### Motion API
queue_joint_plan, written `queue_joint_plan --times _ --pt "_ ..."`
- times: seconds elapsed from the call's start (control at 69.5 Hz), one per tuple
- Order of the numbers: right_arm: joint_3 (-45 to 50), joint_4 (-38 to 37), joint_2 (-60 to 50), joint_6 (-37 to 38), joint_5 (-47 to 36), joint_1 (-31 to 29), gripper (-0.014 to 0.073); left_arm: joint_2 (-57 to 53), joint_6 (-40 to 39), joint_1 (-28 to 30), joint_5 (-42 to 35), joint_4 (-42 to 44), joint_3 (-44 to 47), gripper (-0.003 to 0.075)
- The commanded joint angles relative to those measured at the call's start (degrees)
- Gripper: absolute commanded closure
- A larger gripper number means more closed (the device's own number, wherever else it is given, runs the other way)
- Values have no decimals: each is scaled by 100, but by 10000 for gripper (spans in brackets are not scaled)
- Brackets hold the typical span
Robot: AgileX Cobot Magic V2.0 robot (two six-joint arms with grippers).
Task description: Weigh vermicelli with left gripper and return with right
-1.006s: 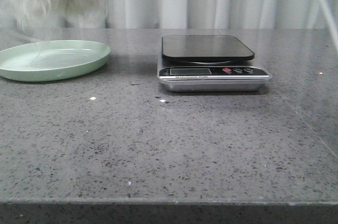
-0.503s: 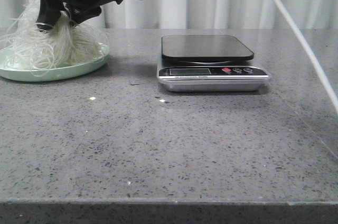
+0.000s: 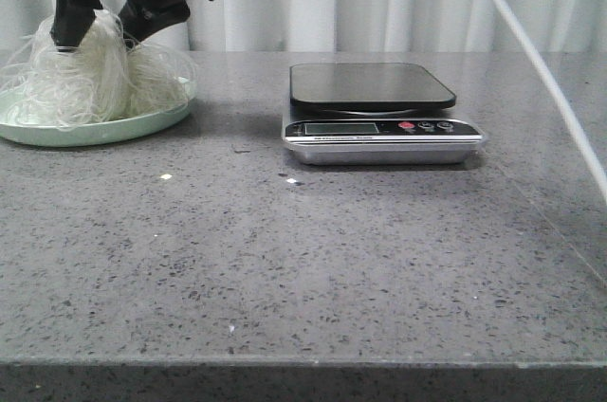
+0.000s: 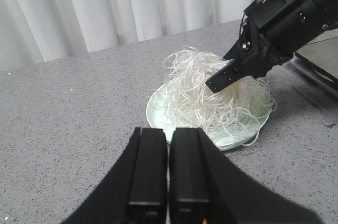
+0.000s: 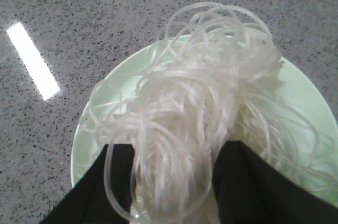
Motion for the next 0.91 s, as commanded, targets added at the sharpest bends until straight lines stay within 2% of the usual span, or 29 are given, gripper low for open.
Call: queue_joint_plan --times 0.0,0.388,0.503,0.618,0.661,0.891 --pt "-327 146 -533 -58 -207 -20 148 24 -52 30 -445 -43 -143 584" --pt "-355 -220 -1332 -58 263 -369 164 24 -52 30 -445 -43 -143 584" --pt "-355 -226 -1675 -58 557 -702 227 24 -52 30 -445 -43 -143 584" --pt "-355 -243 -2020 -58 957 -1111 359 24 -52 30 -445 -43 -143 584" --pt "-355 -265 -2189 -58 1167 -1357 442 24 -52 30 -445 -43 -143 584" --pt "-272 -282 -2777 -52 1867 -2437 440 24 -52 30 -503 -43 -143 584"
